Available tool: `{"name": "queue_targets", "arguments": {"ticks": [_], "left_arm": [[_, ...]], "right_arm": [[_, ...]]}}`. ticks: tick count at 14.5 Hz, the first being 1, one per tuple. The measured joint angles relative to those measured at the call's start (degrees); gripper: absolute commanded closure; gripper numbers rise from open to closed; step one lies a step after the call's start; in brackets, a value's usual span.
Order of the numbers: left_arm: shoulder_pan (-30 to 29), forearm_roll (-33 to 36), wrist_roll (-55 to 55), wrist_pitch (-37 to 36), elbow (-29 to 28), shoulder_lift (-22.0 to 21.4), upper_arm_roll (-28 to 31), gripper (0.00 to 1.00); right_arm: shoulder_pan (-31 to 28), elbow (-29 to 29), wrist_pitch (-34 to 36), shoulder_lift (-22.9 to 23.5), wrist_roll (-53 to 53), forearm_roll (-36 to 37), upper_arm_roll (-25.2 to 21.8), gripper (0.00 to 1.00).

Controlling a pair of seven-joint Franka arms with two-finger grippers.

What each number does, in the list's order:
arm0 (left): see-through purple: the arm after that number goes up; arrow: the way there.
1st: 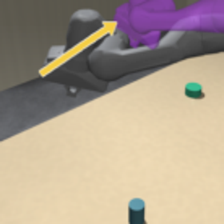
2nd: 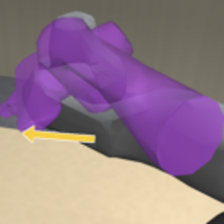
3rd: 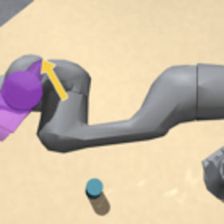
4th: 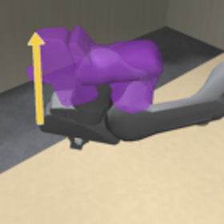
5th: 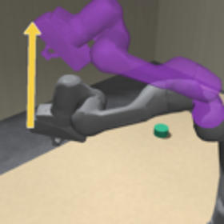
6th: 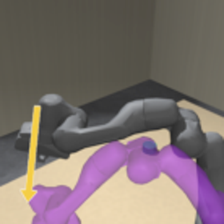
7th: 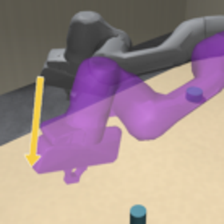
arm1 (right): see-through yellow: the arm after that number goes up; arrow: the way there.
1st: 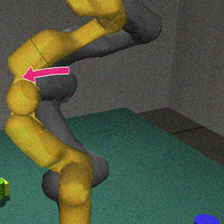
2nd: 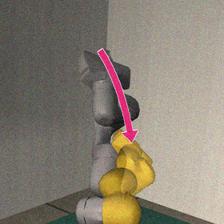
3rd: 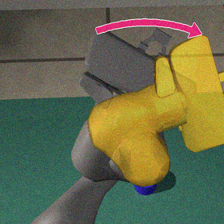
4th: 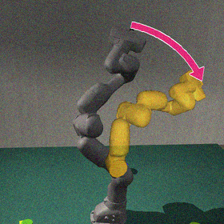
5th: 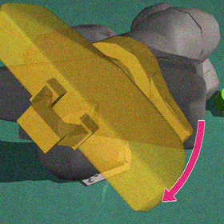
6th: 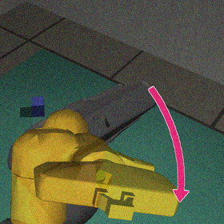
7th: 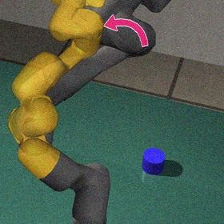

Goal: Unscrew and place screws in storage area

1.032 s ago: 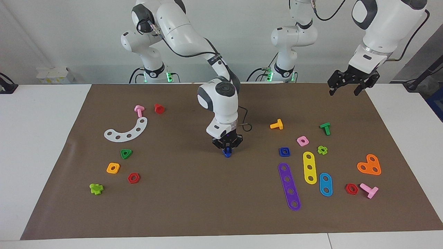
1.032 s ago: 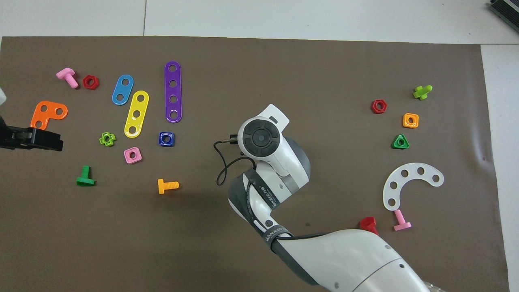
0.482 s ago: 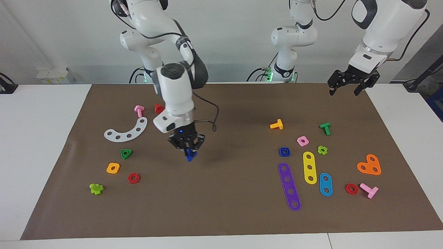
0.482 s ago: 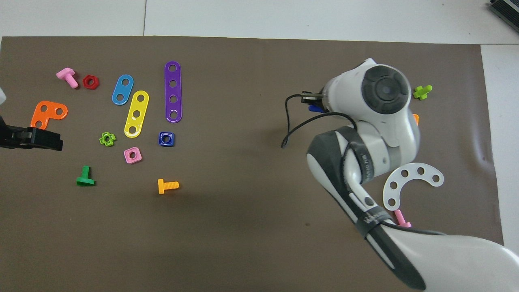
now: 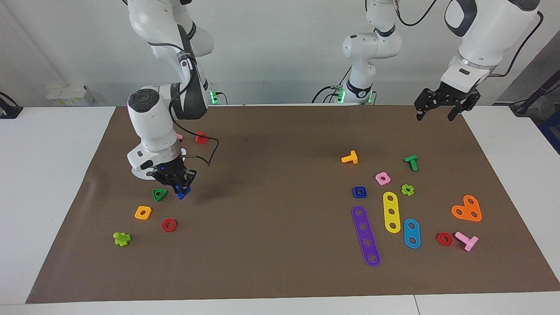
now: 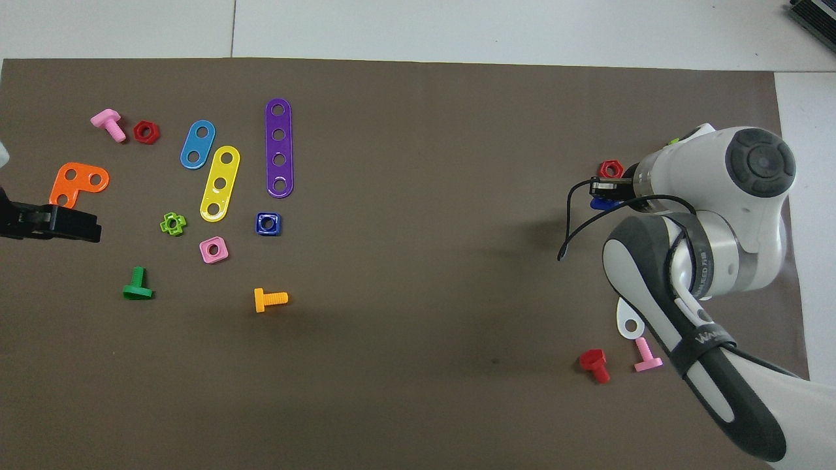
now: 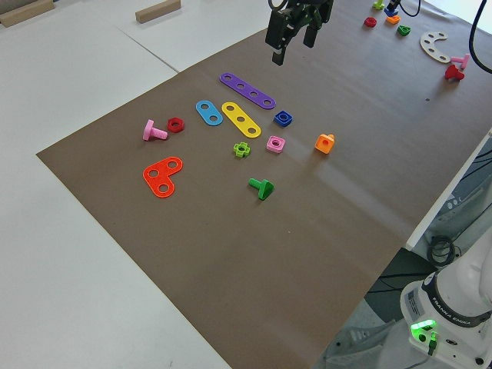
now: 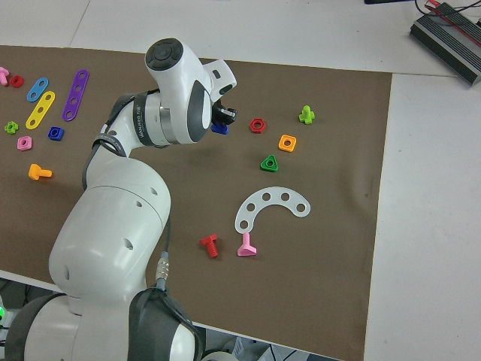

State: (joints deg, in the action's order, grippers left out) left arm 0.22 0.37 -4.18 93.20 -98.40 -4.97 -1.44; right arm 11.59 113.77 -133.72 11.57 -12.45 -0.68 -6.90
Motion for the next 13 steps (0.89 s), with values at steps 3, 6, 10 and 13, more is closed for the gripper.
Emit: {"name": "queue_targets", "arguments": {"ticks": [3,6,10,13], "left_arm": [[0.0,0.0,0.0,0.0,0.0,0.0,0.0,0.00],[0.0,0.0,0.0,0.0,0.0,0.0,0.0,0.00],[0.0,0.0,0.0,0.0,0.0,0.0,0.0,0.00],[0.0,0.0,0.0,0.0,0.0,0.0,0.0,0.00]], "right_arm": [[-1.1,5.3,-5.5,0.1,2.2,-1.4,0.1,1.00],[-2.6,7.8,-7.4,0.3,4.7,-1.4,0.1,1.00],[-3.4,9.0,-10.8,1.3,5.9,-1.4,0.1,0.09],[-3.4,9.0,-11.4,1.8,5.6,-1.5,0.2,0.00]]}}
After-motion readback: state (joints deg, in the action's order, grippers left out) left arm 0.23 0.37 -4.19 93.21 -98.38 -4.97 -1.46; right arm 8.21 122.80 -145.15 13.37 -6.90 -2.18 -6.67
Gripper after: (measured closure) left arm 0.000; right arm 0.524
